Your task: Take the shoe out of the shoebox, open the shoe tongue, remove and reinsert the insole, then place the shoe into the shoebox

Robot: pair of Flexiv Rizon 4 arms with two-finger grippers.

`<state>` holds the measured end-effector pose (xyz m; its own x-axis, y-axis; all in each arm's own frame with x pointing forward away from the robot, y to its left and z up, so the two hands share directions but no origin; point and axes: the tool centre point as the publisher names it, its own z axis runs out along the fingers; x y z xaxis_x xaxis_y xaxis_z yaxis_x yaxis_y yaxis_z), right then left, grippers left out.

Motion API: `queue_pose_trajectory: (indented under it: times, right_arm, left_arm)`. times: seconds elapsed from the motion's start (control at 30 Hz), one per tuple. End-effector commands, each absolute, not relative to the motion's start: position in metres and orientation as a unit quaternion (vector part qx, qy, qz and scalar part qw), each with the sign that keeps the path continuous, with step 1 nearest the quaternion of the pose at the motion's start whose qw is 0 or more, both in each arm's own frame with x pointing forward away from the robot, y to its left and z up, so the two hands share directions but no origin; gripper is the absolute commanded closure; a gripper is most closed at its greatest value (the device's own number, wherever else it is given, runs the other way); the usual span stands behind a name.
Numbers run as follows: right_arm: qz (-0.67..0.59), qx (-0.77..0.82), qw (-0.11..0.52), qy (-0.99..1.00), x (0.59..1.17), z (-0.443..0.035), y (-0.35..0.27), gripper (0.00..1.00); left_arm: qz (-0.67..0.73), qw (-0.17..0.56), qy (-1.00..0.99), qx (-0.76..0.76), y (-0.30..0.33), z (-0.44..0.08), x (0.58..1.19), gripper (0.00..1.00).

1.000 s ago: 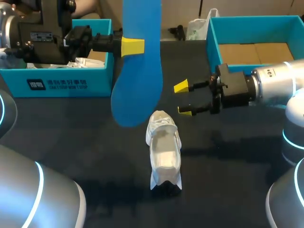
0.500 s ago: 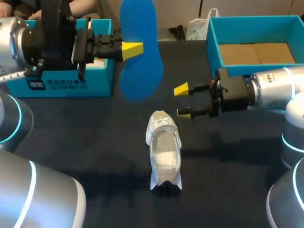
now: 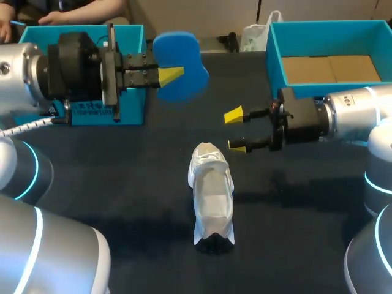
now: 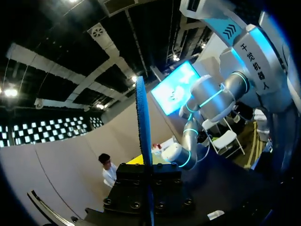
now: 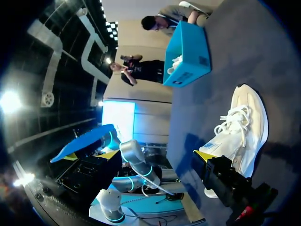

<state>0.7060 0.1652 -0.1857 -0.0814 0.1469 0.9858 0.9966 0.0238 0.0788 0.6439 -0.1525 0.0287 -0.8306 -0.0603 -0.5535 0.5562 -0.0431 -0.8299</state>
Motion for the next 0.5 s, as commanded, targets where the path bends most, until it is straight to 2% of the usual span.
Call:
queue_pose_trajectory:
  times: [0.03, 0.33, 0.5]
  right_arm:
    - [-0.476, -0.512, 0.445, -0.56, 0.706, -0.185, 0.167, 0.0]
    - [-0.476, -0.512, 0.445, -0.56, 0.706, -0.185, 0.167, 0.0]
    - [-0.476, -0.512, 0.445, -0.56, 0.706, -0.185, 0.167, 0.0]
  left_arm:
    - [-0.681, 0.373, 0.525, 0.348, -0.149, 0.018, 0.641, 1.0]
    - [-0.687, 0.374, 0.518, 0.348, -0.149, 0.012, 0.645, 1.0]
    - [-0.654, 0.42, 0.494, 0.389, -0.143, -0.013, 0.656, 1.0]
